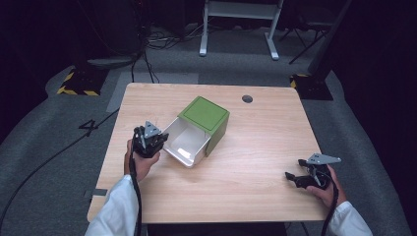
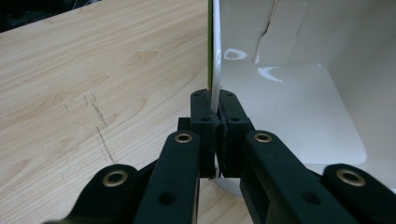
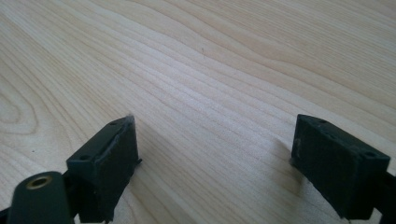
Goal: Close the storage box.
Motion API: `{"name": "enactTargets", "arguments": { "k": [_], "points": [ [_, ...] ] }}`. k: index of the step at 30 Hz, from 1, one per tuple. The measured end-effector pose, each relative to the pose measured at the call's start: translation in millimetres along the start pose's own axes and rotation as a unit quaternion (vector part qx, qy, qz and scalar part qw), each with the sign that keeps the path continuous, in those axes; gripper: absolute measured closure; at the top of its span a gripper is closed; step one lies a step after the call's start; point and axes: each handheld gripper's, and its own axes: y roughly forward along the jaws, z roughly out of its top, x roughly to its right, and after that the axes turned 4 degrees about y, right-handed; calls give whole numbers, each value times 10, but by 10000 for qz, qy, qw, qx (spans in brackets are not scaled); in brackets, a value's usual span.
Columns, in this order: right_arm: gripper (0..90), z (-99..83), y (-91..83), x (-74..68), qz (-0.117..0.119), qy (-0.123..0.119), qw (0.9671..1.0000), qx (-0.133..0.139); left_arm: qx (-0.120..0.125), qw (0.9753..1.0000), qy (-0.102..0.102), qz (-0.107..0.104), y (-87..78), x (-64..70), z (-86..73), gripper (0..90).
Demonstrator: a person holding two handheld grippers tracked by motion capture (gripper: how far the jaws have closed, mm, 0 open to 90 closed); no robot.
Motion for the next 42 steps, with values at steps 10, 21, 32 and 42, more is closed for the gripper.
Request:
{"name": "enactTargets", "arguments": {
  "k": [10, 21, 32, 42],
  "points": [
    [145, 0, 0, 0, 1, -1, 10000, 1, -10, 10000, -56, 30, 180, 5, 137, 869],
    [145, 0, 0, 0, 2, -1, 10000, -1, -6, 9995, 67, 315, 321, 74, 232, 813],
    [145, 0, 1, 0, 5, 1, 10000, 0, -20, 9993, 4, 382, 445, 100, 334, 773],
    [146, 0, -1, 0, 6, -3, 10000, 0, 13, 9998, 9, 189, 259, 54, 263, 435]
  ]
}}
